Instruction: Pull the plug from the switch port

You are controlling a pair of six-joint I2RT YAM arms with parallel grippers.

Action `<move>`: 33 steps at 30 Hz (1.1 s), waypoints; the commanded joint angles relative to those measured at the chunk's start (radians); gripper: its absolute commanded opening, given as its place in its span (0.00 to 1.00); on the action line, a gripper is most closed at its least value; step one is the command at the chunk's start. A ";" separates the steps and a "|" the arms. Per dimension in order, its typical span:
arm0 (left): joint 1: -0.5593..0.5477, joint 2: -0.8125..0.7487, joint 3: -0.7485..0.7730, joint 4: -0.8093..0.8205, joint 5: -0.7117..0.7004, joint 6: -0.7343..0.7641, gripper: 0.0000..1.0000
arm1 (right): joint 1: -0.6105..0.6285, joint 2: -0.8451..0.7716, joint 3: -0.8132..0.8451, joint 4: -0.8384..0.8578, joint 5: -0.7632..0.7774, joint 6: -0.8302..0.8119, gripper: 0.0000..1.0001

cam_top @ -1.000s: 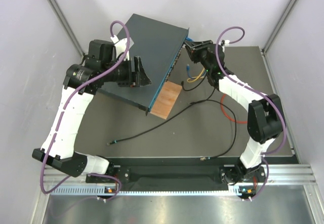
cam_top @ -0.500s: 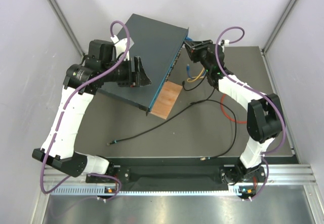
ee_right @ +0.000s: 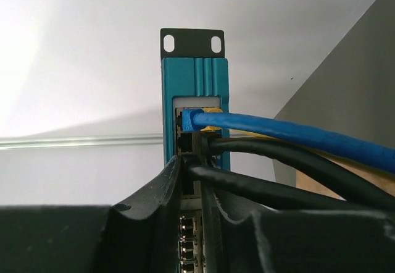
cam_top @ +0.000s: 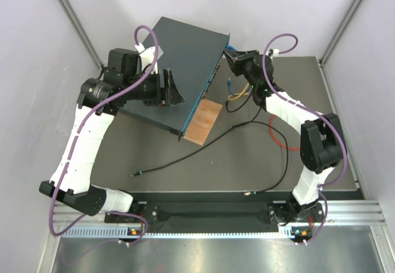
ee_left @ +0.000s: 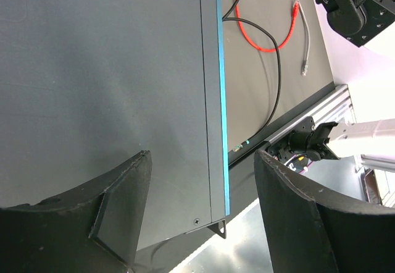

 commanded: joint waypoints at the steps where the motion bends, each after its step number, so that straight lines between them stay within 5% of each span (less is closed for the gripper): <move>1: 0.002 -0.017 0.012 0.001 -0.001 0.012 0.72 | 0.018 0.031 0.069 0.039 -0.050 -0.014 0.16; 10: 0.002 -0.019 0.009 -0.003 -0.003 0.012 0.72 | 0.020 0.059 0.147 -0.065 -0.050 -0.079 0.15; 16: 0.004 -0.022 0.003 0.002 -0.001 0.015 0.72 | 0.013 0.061 0.196 -0.153 -0.082 -0.144 0.00; 25: 0.004 -0.022 -0.002 0.008 0.003 0.016 0.72 | -0.045 0.065 -0.026 0.336 -0.153 0.129 0.00; 33: 0.002 -0.023 0.000 0.011 0.007 0.012 0.72 | -0.060 0.070 -0.068 0.442 -0.168 0.220 0.00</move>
